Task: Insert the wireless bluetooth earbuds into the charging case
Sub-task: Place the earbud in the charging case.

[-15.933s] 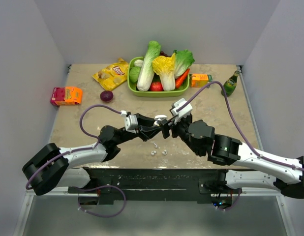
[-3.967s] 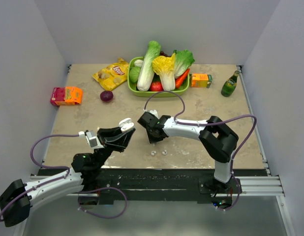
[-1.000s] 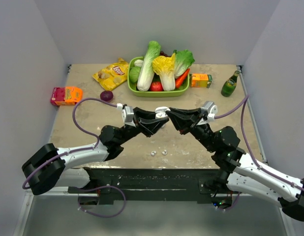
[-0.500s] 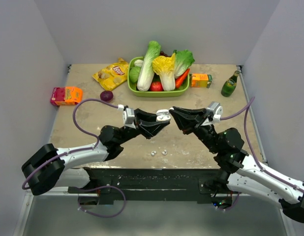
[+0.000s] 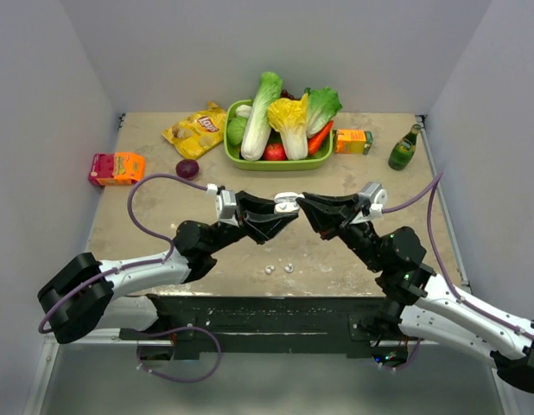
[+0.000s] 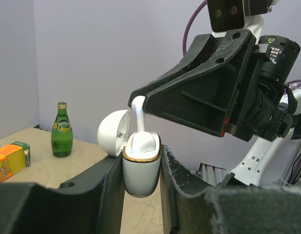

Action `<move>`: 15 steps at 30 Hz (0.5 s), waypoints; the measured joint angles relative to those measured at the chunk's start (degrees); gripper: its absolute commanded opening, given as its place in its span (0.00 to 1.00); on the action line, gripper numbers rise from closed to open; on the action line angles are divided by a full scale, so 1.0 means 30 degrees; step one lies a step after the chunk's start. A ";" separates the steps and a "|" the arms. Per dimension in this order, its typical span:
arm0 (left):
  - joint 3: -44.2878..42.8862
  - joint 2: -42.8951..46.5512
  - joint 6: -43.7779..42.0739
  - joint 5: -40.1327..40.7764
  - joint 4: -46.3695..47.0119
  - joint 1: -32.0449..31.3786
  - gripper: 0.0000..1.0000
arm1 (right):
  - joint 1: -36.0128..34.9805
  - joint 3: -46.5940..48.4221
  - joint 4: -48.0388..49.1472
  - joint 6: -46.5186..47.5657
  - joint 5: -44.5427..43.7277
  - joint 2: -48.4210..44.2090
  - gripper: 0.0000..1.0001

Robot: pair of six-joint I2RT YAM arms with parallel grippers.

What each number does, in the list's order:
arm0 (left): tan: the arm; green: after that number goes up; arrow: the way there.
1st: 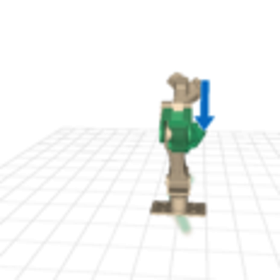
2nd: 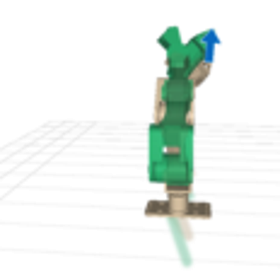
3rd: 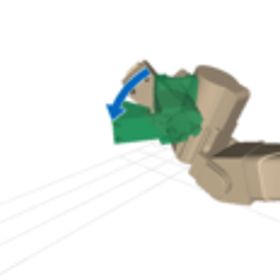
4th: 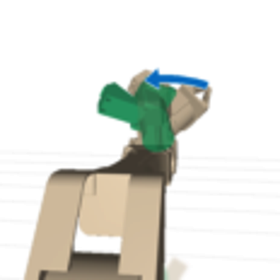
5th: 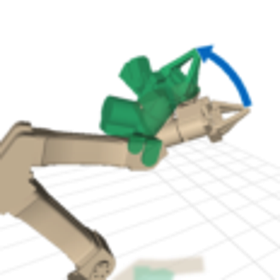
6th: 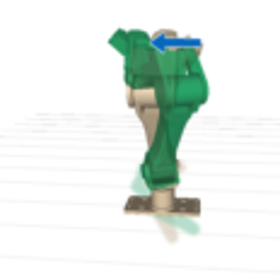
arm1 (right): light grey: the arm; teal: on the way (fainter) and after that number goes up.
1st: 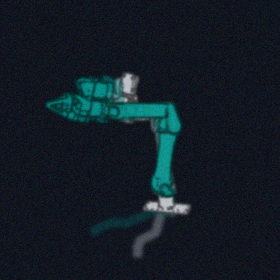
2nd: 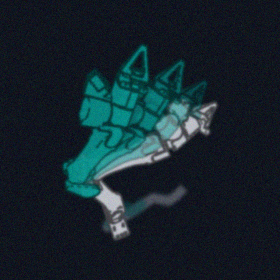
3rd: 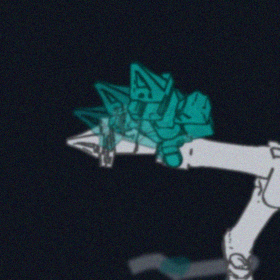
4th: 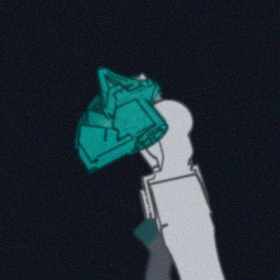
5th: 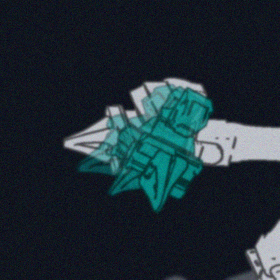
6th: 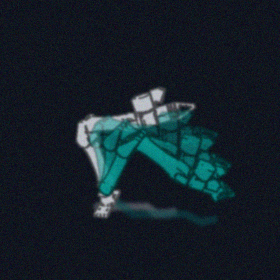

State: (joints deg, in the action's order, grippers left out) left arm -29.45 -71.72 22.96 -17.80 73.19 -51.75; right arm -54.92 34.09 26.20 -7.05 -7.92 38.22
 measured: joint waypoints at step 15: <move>0.0000 0.0000 -0.0007 0.0015 -0.0029 0.0058 0.00 | 0.0007 -0.0124 -0.0459 -0.0146 0.0299 -0.0007 0.00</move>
State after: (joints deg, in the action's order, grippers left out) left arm -29.45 -71.72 22.94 -17.76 73.10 -51.57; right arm -54.89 33.71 24.82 -7.49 -7.03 38.20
